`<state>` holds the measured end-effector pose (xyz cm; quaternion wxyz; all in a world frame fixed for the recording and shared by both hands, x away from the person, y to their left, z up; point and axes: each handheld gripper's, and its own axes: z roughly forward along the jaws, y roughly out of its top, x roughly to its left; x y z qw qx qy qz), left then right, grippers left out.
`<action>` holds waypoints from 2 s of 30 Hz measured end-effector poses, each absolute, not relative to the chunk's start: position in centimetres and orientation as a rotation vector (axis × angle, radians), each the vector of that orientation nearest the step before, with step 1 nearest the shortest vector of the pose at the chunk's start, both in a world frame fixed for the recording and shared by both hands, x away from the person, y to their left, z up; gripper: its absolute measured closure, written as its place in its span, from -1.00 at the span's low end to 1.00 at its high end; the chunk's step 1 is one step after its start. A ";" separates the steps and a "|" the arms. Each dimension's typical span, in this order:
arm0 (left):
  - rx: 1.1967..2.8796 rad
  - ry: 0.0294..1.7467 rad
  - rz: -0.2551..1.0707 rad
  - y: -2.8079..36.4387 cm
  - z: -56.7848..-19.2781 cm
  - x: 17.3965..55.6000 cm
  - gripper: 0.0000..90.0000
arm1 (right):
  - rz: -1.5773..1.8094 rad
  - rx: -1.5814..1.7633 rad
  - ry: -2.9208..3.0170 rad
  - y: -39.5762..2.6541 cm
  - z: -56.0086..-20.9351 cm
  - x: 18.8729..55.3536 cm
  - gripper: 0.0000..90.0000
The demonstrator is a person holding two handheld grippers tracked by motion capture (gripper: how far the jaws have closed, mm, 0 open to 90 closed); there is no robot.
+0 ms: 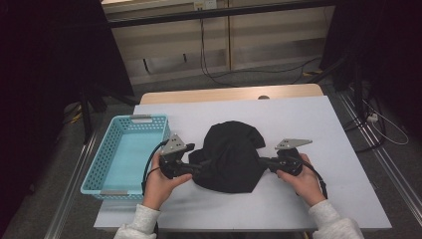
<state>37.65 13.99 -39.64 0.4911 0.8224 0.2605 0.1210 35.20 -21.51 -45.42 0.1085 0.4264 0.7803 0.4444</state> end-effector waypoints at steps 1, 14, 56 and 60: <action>1.996 0.626 0.298 13.9 -39.6 37.7 -0.64 | 1.320 1.258 2.284 -21.8 -45.3 35.1 0.94; 2.048 0.576 0.231 12.5 -40.8 36.7 -0.62 | 1.294 1.322 2.189 -24.3 -44.6 34.3 0.95; 2.210 0.585 0.175 10.5 -43.6 36.3 0.87 | 1.269 1.410 2.109 -27.2 -45.0 32.6 0.95; 2.138 0.586 0.197 11.1 -41.8 36.8 0.87 | 1.290 1.404 2.095 -27.0 -44.6 32.4 0.94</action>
